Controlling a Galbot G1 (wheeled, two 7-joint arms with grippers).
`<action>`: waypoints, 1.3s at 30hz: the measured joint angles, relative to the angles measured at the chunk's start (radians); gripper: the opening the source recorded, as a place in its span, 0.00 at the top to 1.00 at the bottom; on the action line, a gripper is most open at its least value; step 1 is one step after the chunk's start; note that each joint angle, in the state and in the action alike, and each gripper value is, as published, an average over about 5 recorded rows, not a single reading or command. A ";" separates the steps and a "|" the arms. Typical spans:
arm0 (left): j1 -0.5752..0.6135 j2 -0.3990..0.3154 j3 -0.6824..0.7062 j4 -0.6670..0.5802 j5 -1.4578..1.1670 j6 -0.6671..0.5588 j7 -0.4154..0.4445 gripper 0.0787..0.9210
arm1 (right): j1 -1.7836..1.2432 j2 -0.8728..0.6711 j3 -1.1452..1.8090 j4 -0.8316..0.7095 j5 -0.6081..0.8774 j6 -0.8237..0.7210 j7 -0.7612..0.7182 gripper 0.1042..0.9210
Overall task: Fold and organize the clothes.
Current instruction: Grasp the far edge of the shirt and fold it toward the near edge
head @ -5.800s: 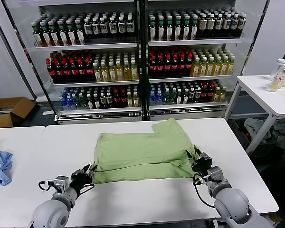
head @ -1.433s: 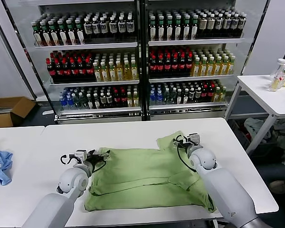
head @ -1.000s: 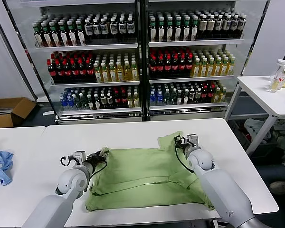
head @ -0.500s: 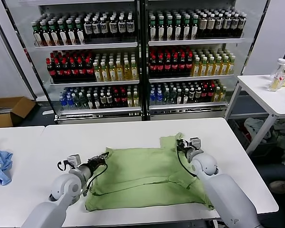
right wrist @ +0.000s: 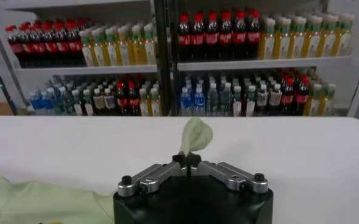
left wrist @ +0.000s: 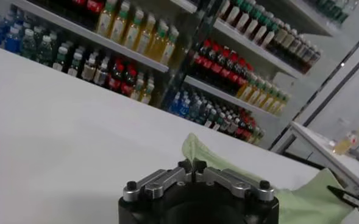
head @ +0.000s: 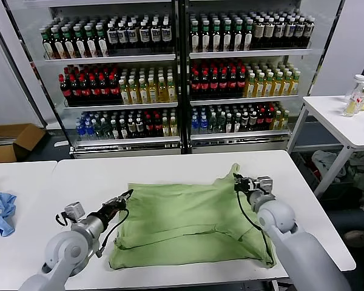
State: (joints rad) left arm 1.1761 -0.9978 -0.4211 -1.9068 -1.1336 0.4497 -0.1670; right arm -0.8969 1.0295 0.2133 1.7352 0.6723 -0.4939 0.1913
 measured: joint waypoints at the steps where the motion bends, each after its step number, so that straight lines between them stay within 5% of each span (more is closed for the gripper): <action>1: 0.012 0.001 -0.010 -0.013 -0.007 0.001 -0.002 0.99 | -0.020 -0.007 0.011 0.023 0.002 -0.001 0.002 1.00; 28: 0.307 0.025 -0.117 -0.220 0.037 0.099 -0.043 0.99 | -0.577 -0.009 0.271 0.443 -0.056 -0.034 0.041 1.00; 39: 0.351 -0.012 -0.084 -0.240 0.234 0.081 -0.055 0.69 | -0.630 0.017 0.266 0.476 -0.126 -0.023 0.039 0.68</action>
State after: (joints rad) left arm 1.5275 -1.0094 -0.5053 -2.1471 -0.8993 0.5307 -0.2216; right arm -1.5266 1.0464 0.4789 2.2112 0.5464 -0.5169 0.2303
